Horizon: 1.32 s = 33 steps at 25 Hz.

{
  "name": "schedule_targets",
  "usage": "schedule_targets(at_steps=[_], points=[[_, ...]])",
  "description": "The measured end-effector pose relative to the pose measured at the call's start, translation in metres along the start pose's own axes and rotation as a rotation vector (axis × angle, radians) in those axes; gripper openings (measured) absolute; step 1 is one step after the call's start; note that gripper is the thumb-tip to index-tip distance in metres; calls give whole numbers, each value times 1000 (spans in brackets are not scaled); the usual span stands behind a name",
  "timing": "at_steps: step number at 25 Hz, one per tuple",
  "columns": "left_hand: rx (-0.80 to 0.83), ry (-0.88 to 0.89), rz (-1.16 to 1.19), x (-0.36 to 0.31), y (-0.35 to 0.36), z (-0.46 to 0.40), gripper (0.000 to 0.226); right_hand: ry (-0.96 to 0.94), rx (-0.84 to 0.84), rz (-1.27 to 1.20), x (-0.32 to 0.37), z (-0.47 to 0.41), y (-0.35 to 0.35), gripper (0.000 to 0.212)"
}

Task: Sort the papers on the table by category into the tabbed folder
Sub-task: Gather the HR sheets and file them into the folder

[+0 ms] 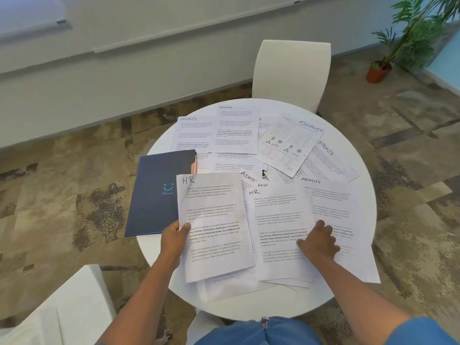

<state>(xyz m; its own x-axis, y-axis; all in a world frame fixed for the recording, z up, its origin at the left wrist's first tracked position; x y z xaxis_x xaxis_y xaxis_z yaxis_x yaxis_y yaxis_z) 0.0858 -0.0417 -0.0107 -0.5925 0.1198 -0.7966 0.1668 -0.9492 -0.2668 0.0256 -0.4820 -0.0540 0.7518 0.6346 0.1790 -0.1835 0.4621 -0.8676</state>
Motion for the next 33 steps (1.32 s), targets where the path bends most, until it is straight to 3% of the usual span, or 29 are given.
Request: schedule_targets(at_steps=[6,13,18,22,33], points=[[2,18,-10,-4,-1,0,13,-100,-75,-166,-5,-7,-8,34],[1,3,39,-2,-10,-8,17,-194,-72,-559,-14,-10,-43,3],[15,8,48,-1,-6,-9,18,-170,-64,-726,-11,-12,-65,10],[59,13,49,-5,11,-2,16,-230,43,-836,18,-3,-55,4],[147,13,83,-9,50,13,19,-355,133,-750,75,46,-5,3]])
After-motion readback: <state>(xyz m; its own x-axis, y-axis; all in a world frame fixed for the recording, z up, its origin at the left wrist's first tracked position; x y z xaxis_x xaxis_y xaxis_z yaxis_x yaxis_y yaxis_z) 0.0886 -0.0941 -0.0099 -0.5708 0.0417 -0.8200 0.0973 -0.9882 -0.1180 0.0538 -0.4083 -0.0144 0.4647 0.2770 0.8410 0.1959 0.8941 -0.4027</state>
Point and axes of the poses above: each hand's wrist, its own z-axis away from the middle knuckle, its own y-axis out of the palm, x = y × z, the point moved 9 cm from there along -z, towards the middle knuckle
